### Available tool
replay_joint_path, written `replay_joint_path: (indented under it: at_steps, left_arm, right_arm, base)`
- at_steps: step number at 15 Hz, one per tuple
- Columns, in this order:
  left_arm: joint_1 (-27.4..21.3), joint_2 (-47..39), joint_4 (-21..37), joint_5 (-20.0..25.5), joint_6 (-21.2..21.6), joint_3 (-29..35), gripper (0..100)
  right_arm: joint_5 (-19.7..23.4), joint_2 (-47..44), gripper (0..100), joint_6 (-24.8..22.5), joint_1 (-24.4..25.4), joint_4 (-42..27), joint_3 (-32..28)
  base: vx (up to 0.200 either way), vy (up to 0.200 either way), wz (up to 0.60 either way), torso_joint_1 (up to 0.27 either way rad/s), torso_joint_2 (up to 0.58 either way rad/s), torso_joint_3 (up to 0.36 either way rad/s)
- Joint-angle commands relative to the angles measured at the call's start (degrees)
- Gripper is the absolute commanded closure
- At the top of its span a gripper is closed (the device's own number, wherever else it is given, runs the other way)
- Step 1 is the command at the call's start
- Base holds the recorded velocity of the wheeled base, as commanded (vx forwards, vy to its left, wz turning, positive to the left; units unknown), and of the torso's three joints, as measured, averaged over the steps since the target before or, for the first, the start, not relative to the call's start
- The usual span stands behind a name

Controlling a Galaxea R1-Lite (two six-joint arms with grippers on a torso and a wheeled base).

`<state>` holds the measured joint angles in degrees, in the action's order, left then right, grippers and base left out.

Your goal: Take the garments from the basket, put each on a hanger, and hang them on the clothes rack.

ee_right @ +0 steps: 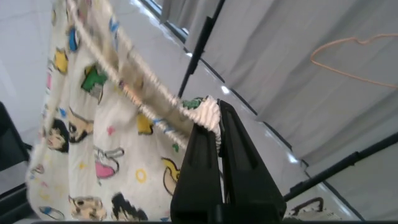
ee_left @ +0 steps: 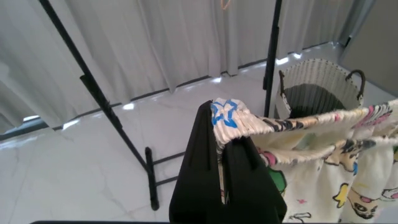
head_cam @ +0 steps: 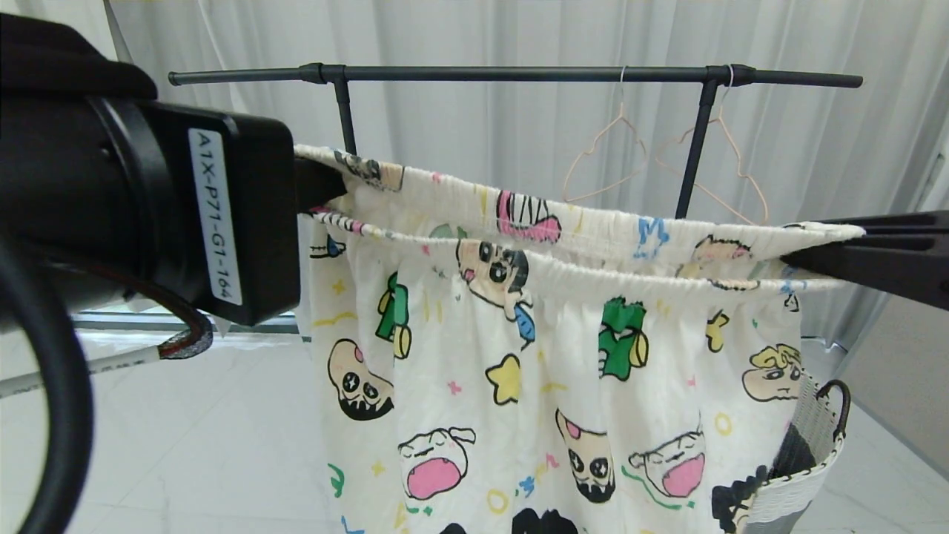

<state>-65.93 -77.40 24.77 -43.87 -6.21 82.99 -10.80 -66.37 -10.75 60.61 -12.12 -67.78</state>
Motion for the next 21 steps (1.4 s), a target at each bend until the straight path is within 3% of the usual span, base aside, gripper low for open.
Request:
replay_joint_path:
  at_steps: [1,5,6,12,15,16,17,19,20,21]
  left_arm:
    - [0.36,0.67,0.01,-0.07,0.05,-0.02,100]
    - [0.36,0.58,0.1,-0.07,0.14,-0.02,100]
    - [0.36,0.58,0.1,-0.07,0.14,-0.02,100]
    - [0.45,0.58,0.1,-2.44,0.23,-0.82,100]
    - [4.93,2.87,0.19,-3.41,0.4,-4.68,100]
    - [10.47,6.38,0.19,-3.32,1.81,-8.9,100]
    - [14.95,9.55,0.19,-2.88,4.18,-12.33,100]
    - [22.77,17.02,0.19,0.1,8.31,-20.06,100]
    - [23.91,18.95,0.19,1.33,8.93,-21.65,100]
    - [28.05,23.96,0.19,4.32,11.13,-27.01,100]
  right_arm:
    - [-0.45,0.18,100,-0.59,0.03,-0.01,1.07]
    - [-0.1,0.54,100,-1.29,2.32,-0.28,1.25]
    - [-0.1,0.54,0,-1.29,3.11,-0.28,1.33]
    - [-0.45,2.82,0,-3.22,3.64,-0.01,4.5]
    - [-3.79,7.3,0,-3.22,-4.1,-0.36,8.28]
    - [-8.01,10.12,0,-3.13,-14.29,-0.71,11.0]
    - [-8.27,11.52,0,-3.13,-23.79,-1.95,12.32]
    - [-5.81,13.1,0,-3.13,-43.39,-6.87,12.67]
    - [-4.58,13.37,0,-3.13,-47.08,-7.75,12.76]
    - [-0.98,13.81,0,-3.49,-56.66,-8.54,14.69]
  base:
    - [0.0,0.0,0.0,0.0,0.0,0.0]
    - [0.0,0.0,0.0,0.0,0.0,0.0]
    - [0.0,0.0,0.0,0.0,0.0,0.0]
    - [0.0,0.0,0.0,0.0,0.0,0.0]
    - [0.0,0.0,0.0,0.0,0.0,0.0]
    - [0.0,0.0,0.0,0.0,0.0,0.0]
    - [0.0,0.0,0.0,0.0,0.0,0.0]
    - [0.0,0.0,0.0,0.0,0.0,0.0]
    - [0.0,0.0,0.0,0.0,0.0,0.0]
    - [0.0,0.0,0.0,0.0,0.0,0.0]
